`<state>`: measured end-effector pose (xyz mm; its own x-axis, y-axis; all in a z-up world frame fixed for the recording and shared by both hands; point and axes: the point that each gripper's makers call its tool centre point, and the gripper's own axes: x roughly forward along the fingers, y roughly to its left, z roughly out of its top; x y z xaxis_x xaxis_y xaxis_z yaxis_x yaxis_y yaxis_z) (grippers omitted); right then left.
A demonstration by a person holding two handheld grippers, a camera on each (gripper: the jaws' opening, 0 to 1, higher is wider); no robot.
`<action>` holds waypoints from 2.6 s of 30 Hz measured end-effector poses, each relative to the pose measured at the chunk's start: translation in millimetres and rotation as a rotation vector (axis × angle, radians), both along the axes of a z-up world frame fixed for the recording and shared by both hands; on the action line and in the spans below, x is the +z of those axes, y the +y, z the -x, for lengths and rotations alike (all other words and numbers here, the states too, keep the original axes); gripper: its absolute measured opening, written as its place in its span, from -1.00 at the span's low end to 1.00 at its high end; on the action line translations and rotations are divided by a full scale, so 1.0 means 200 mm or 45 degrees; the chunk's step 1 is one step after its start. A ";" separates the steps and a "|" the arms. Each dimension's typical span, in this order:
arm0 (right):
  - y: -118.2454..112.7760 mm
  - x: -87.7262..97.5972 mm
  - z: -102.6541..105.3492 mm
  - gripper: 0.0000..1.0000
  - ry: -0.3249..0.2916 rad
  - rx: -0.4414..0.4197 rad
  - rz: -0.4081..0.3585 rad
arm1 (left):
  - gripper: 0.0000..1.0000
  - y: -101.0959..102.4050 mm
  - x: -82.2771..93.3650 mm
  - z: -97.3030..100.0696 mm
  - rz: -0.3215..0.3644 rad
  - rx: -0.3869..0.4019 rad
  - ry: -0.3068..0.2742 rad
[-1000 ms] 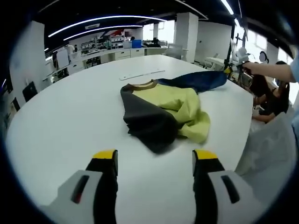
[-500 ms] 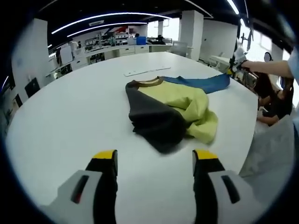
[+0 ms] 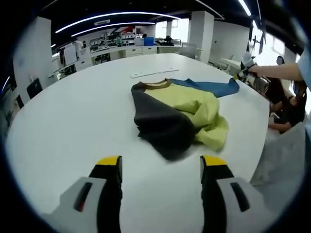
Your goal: Fold the garment on the visible template until the final outline fits inside the template.
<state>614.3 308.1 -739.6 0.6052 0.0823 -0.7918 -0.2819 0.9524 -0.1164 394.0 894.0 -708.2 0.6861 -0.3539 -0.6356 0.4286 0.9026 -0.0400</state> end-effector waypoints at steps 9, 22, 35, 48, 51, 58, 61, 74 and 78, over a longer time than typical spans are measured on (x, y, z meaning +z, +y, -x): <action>0.01 -0.08 0.03 -1.00 0.047 0.003 0.012 | 0.24 0.01 -0.02 0.02 -0.012 0.014 0.018; -0.07 -0.11 0.21 -1.00 0.084 -0.046 0.030 | 0.24 -0.01 -0.03 0.02 -0.005 -0.001 0.024; -0.03 -0.09 0.23 -1.00 0.062 -0.001 0.045 | 0.25 -0.01 -0.04 0.02 -0.004 0.000 0.031; -0.04 0.01 0.25 -0.03 -0.055 0.033 -0.095 | 0.25 -0.04 -0.02 0.01 0.015 -0.023 0.020; 0.02 0.05 0.30 0.16 -0.083 0.059 -0.124 | 0.27 -0.05 -0.01 0.00 0.022 -0.033 0.010; 0.13 0.15 0.43 0.40 -0.142 0.109 -0.192 | 0.26 -0.08 0.01 -0.02 0.078 -0.047 -0.001; 0.17 0.19 0.48 0.41 -0.184 0.109 -0.228 | 0.24 -0.09 0.02 -0.02 0.097 -0.056 -0.003; 0.34 0.35 0.77 0.33 -0.277 0.144 -0.303 | 0.15 -0.12 -0.02 -0.03 0.095 -0.095 -0.008; 0.37 0.40 0.83 0.31 -0.305 0.145 -0.316 | 0.10 -0.12 -0.02 -0.05 0.114 -0.084 -0.015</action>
<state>447.9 381.2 -658.8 0.7472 0.3317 -0.5759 -0.3804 0.9240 0.0387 403.5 870.1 -711.7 0.6665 -0.4533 -0.5918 0.4877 0.8656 -0.1136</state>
